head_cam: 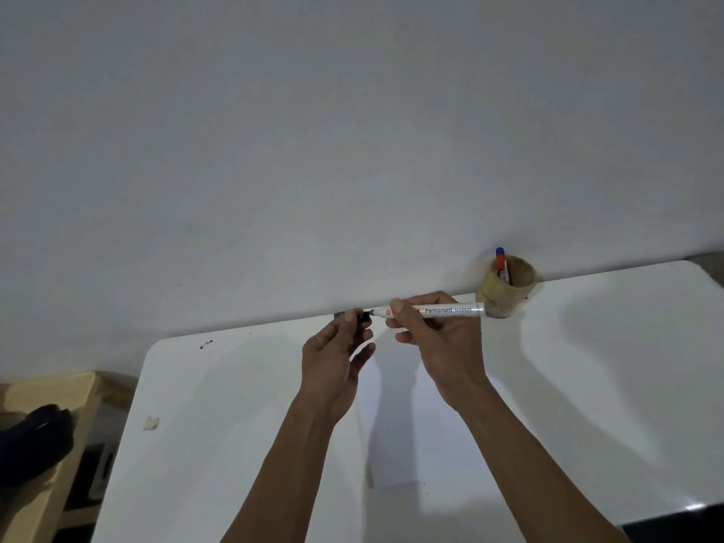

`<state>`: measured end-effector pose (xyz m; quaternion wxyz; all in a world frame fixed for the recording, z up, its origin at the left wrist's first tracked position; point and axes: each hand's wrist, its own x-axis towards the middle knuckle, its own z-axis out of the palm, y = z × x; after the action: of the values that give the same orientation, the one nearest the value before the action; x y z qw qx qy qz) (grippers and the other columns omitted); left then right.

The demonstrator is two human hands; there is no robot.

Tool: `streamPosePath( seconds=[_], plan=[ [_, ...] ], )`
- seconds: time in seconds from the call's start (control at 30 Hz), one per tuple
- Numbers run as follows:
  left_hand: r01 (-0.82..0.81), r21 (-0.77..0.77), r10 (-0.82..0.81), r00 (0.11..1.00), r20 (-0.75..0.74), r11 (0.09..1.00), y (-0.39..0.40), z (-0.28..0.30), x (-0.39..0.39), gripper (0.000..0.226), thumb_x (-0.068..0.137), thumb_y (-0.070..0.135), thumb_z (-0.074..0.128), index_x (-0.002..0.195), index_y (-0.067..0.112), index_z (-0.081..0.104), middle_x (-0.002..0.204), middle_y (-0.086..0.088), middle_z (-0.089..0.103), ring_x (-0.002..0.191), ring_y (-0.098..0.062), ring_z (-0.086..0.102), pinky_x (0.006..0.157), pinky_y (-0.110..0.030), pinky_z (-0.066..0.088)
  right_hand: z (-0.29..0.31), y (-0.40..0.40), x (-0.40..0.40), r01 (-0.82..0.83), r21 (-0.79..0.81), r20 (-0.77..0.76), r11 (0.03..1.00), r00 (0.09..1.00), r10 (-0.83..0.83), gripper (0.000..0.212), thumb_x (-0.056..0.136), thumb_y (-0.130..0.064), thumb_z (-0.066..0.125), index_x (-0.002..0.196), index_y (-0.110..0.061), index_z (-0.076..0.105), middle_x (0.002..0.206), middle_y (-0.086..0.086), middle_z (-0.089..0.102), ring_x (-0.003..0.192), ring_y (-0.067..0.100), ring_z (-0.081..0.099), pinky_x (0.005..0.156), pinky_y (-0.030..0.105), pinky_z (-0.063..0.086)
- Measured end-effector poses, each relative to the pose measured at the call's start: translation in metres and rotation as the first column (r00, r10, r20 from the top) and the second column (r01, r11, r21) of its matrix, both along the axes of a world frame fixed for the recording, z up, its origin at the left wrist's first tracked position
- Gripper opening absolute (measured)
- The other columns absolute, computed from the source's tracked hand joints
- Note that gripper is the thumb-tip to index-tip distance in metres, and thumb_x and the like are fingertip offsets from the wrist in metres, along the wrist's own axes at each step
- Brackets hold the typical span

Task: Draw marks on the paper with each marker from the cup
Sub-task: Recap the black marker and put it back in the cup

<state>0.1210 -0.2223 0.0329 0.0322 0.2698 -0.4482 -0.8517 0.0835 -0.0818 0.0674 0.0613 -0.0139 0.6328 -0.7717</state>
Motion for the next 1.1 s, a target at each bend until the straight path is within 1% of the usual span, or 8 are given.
streamPosePath(
  seconds=[0.13,0.27,0.47,0.63,0.8,0.9,1.03,1.1],
  plan=[
    [-0.019,0.062,0.019,1.0,-0.003,0.998,0.005,0.005,0.003,0.02,0.096,0.023,0.063,0.097,0.01,0.078,0.091,-0.005,0.071,0.077,-0.017,0.063,0.076,-0.032,0.056,-0.001,0.0,0.006,0.017,0.024,-0.015,1.0,1.0,-0.017,0.016,0.086,-0.018,0.082,0.075,-0.025,0.073,0.081,0.008,0.081,0.081,0.024,0.08,0.061,0.024,0.06],
    [-0.017,0.069,0.018,1.0,-0.022,0.997,0.008,0.008,0.007,0.02,0.096,0.022,0.062,0.095,0.01,0.079,0.091,-0.005,0.071,0.076,-0.016,0.062,0.076,-0.031,0.057,-0.002,0.0,0.01,0.026,0.03,-0.009,0.999,1.0,-0.026,0.017,0.086,-0.017,0.082,0.075,-0.026,0.074,0.081,0.008,0.081,0.081,0.024,0.08,0.061,0.024,0.059],
    [0.034,-0.043,-0.036,0.997,-0.063,0.999,0.012,0.012,0.009,0.02,0.096,0.022,0.062,0.095,0.012,0.079,0.094,-0.006,0.073,0.081,-0.016,0.064,0.08,-0.031,0.057,-0.002,0.002,0.012,0.034,0.054,-0.011,0.998,0.999,-0.033,0.012,0.083,-0.023,0.084,0.081,-0.017,0.074,0.079,0.006,0.081,0.078,0.02,0.078,0.06,0.024,0.06],
    [0.1,-0.166,-0.113,0.991,-0.075,0.981,0.011,0.012,0.009,0.022,0.095,0.022,0.063,0.095,0.006,0.078,0.083,-0.006,0.069,0.078,-0.017,0.061,0.078,-0.03,0.055,0.002,0.011,0.013,0.007,0.024,0.001,1.0,1.0,-0.007,0.013,0.083,-0.019,0.085,0.077,-0.027,0.077,0.081,0.008,0.081,0.079,0.023,0.079,0.062,0.022,0.058],
    [0.164,-0.215,-0.196,0.971,-0.138,0.963,0.019,0.015,0.001,0.024,0.084,0.025,0.069,0.092,0.003,0.077,0.075,-0.007,0.069,0.069,-0.018,0.057,0.072,-0.025,0.054,0.003,0.028,0.01,0.006,-0.008,0.039,1.0,0.999,-0.005,0.005,0.085,-0.014,0.082,0.082,-0.015,0.078,0.077,0.007,0.079,0.071,0.02,0.076,0.066,0.024,0.058],
    [0.192,-0.284,-0.245,0.956,-0.162,0.939,0.029,0.016,-0.008,0.014,0.092,0.014,0.066,0.089,0.006,0.076,0.075,-0.006,0.071,0.073,-0.018,0.06,0.075,-0.029,0.054,0.003,0.038,0.01,0.055,-0.069,0.093,0.996,0.994,-0.048,0.005,0.084,-0.012,0.082,0.084,-0.011,0.077,0.078,0.009,0.078,0.072,0.021,0.075,0.068,0.026,0.057],
    [0.252,-0.349,-0.319,0.936,-0.148,0.903,0.045,0.013,-0.02,0.015,0.095,0.014,0.064,0.091,0.004,0.075,0.076,-0.004,0.071,0.077,-0.018,0.06,0.078,-0.032,0.053,0.008,0.06,0.005,0.055,-0.091,0.179,0.994,0.983,-0.038,0.033,0.068,-0.029,0.089,0.091,-0.011,0.074,0.082,0.007,0.078,0.075,0.019,0.073,0.066,0.025,0.057],
    [0.268,-0.374,-0.339,0.93,-0.14,0.888,0.053,0.013,-0.027,0.015,0.095,0.014,0.063,0.088,0.008,0.075,0.075,-0.001,0.069,0.074,-0.014,0.06,0.077,-0.03,0.053,0.008,0.077,-0.001,0.128,-0.191,0.258,0.973,0.963,-0.076,0.03,0.067,-0.028,0.088,0.09,-0.014,0.074,0.082,0.005,0.075,0.07,0.016,0.07,0.061,0.025,0.056]
  ],
)
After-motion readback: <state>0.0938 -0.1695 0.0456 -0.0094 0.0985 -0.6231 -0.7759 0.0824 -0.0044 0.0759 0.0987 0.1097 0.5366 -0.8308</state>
